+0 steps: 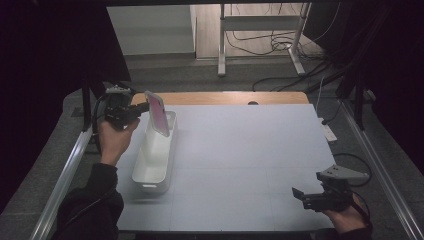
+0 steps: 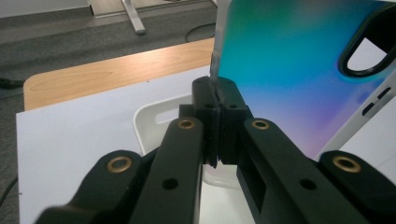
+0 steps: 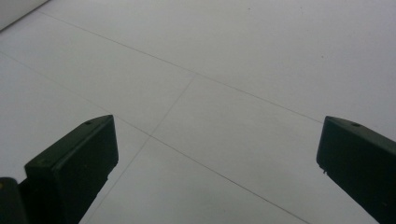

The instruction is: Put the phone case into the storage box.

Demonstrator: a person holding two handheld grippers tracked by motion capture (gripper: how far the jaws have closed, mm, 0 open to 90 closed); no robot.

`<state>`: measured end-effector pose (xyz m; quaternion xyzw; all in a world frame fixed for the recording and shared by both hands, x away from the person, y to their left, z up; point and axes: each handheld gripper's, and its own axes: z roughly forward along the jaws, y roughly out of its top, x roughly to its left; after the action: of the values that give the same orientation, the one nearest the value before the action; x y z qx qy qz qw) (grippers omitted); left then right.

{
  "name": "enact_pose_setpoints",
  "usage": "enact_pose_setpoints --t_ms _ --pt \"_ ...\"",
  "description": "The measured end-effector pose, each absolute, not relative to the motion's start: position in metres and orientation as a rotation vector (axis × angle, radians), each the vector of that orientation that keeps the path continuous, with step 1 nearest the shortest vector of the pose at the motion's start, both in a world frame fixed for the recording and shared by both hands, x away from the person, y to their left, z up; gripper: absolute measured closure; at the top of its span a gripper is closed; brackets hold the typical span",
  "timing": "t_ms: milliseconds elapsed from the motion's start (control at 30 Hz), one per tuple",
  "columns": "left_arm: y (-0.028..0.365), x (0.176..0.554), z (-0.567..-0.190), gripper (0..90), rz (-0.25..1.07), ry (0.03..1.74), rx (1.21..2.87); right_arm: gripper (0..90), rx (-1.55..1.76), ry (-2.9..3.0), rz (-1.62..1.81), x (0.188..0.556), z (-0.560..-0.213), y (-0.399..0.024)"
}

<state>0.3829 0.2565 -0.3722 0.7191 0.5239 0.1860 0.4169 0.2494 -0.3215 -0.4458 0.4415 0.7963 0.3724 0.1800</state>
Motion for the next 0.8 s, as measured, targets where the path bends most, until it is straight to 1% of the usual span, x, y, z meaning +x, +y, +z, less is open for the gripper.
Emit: enact_pose_setpoints --t_ms 800 --pt "0.261 0.403 -0.378 88.1 0.505 1.383 1.790 0.0 1.293 2.187 1.096 0.242 -0.444 -0.333"
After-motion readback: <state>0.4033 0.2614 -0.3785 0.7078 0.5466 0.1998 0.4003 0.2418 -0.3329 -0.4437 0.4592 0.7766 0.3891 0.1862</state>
